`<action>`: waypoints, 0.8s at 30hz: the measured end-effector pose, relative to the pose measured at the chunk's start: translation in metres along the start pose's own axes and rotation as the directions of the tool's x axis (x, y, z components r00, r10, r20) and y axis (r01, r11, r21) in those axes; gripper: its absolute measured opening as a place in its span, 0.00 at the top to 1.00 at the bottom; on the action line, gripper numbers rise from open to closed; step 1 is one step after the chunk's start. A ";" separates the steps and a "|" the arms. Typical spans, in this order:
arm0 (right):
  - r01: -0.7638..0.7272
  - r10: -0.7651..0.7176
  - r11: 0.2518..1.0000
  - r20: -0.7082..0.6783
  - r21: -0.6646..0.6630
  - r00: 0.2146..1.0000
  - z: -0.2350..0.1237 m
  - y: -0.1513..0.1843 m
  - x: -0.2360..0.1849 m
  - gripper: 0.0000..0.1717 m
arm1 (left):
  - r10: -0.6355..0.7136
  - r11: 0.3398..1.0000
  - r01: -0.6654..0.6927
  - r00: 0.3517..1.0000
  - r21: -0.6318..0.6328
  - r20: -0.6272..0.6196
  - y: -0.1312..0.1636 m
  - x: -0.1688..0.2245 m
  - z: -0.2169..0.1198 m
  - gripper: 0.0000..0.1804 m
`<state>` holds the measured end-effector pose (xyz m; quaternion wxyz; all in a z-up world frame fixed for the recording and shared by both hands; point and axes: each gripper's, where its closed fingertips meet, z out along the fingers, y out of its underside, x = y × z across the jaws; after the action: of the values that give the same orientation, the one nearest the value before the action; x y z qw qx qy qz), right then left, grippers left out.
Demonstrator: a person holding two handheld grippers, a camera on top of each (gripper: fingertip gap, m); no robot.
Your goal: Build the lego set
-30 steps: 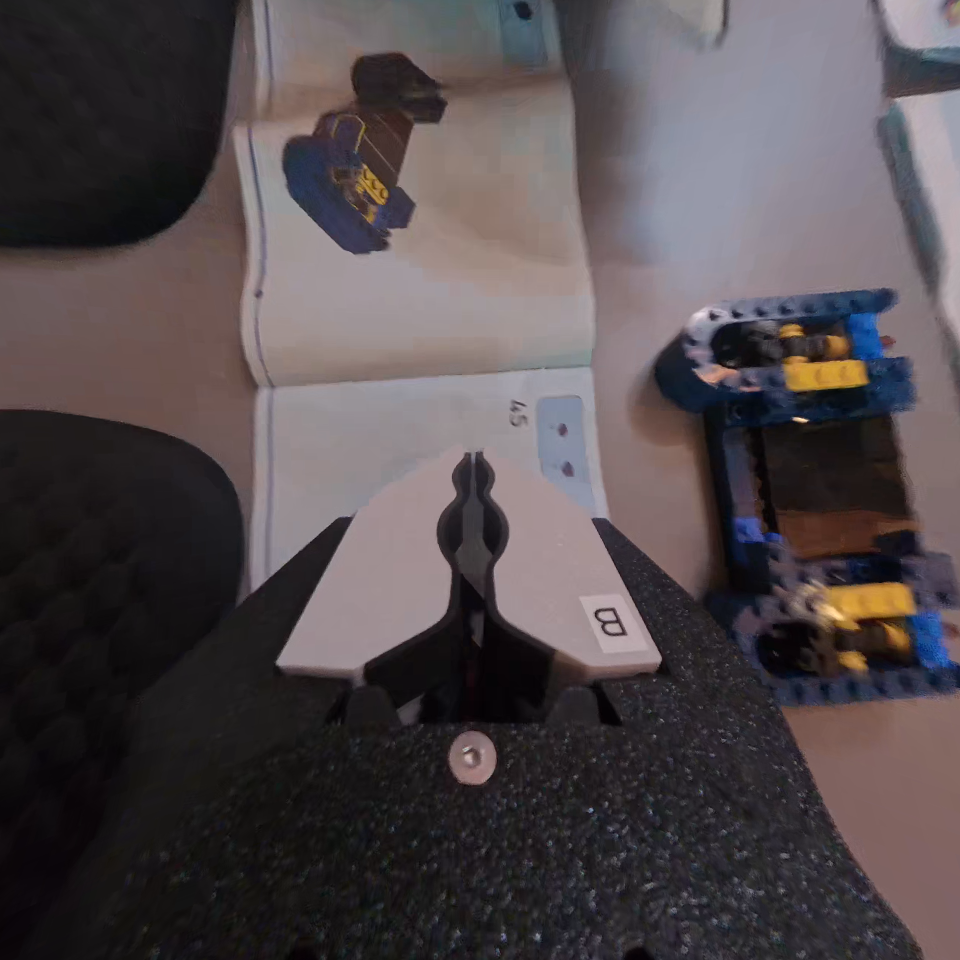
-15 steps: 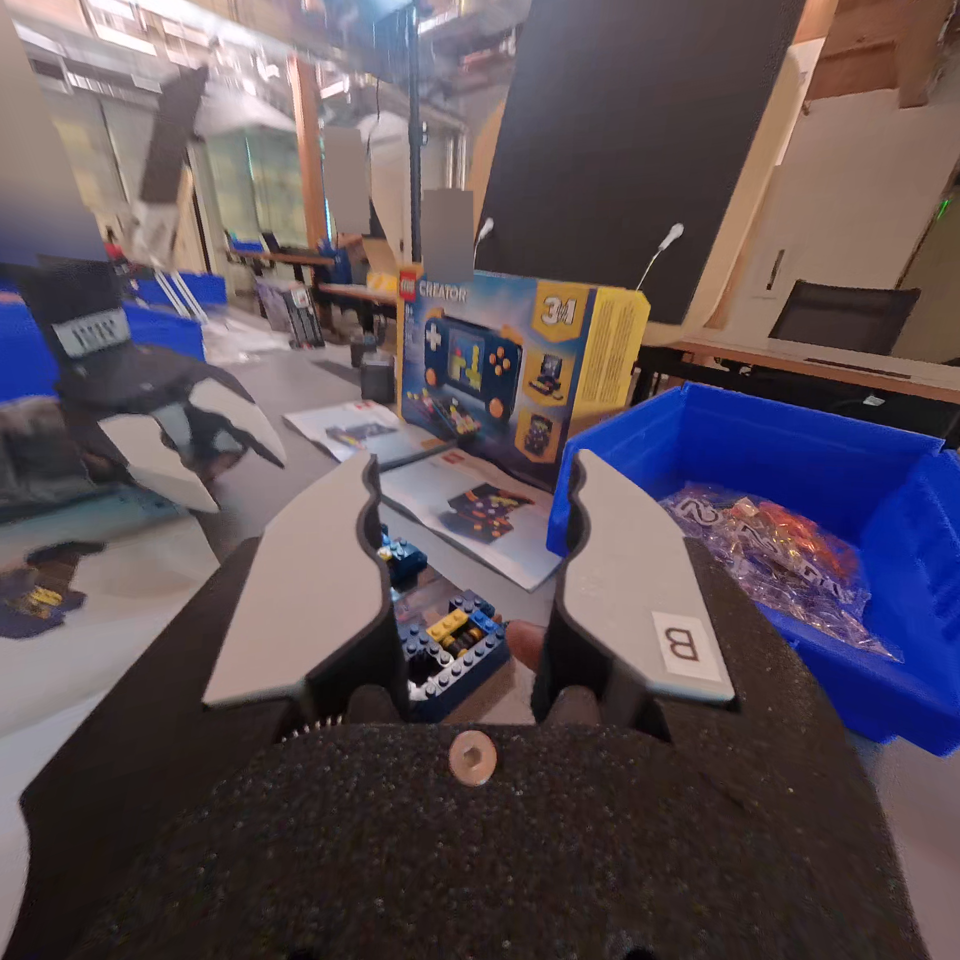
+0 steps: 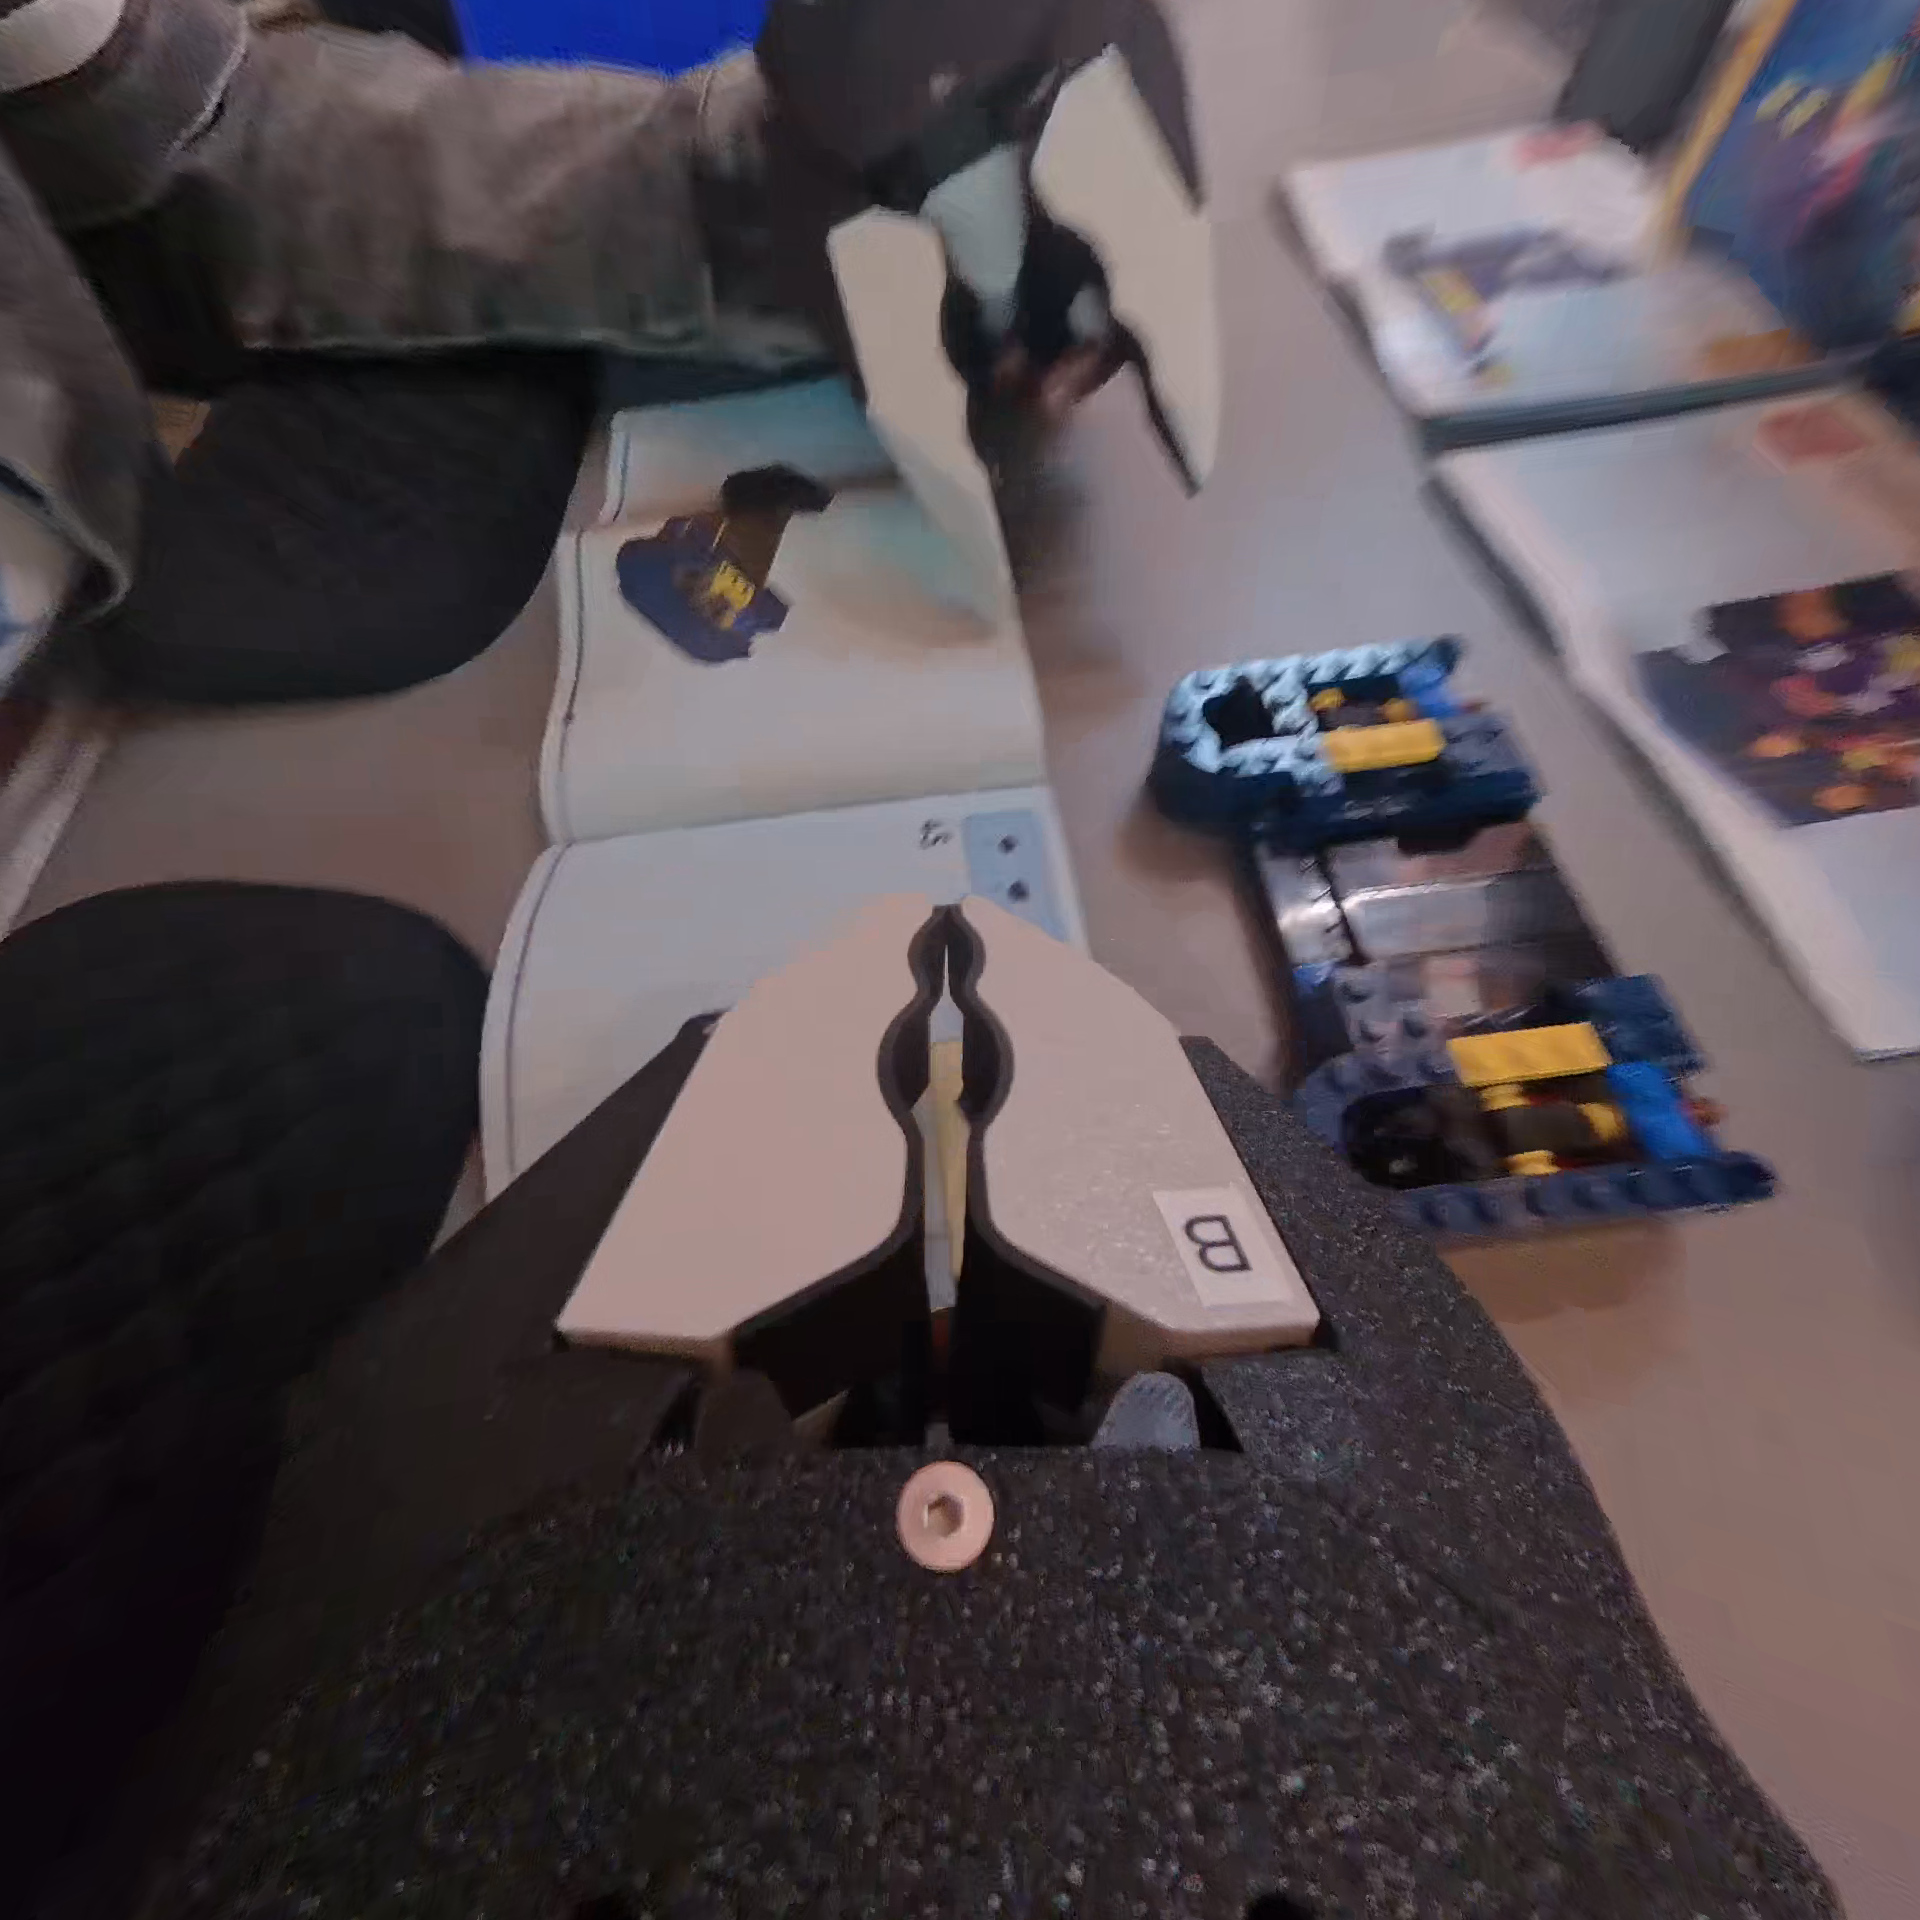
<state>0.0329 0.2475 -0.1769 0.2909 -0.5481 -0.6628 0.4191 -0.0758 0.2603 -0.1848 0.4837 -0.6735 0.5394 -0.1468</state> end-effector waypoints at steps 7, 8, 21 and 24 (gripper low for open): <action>-0.039 0.042 0.998 0.071 -0.048 0.997 -0.011 0.012 -0.007 1.00 | 0.032 0.998 -0.034 0.999 -0.052 -0.034 0.006 0.007 0.005 0.75; -0.046 0.051 0.997 0.082 -0.056 0.995 -0.014 0.014 -0.008 1.00 | 0.028 0.999 -0.029 0.999 -0.046 -0.033 0.005 0.006 0.004 0.75; -0.081 0.105 0.976 0.112 -0.202 0.988 -0.007 0.042 -0.010 1.00 | 0.023 0.999 -0.024 0.999 -0.047 -0.033 0.005 0.006 0.004 0.75; -0.092 0.117 0.975 0.112 -0.203 0.987 -0.007 0.042 -0.010 1.00 | 0.025 0.998 -0.027 0.999 -0.051 -0.035 0.006 0.006 0.005 0.75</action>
<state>0.0615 0.2415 -0.2096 0.1711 -0.5815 -0.6881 0.3990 -0.0735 0.2578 -0.1941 0.4587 -0.6760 0.5600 -0.1378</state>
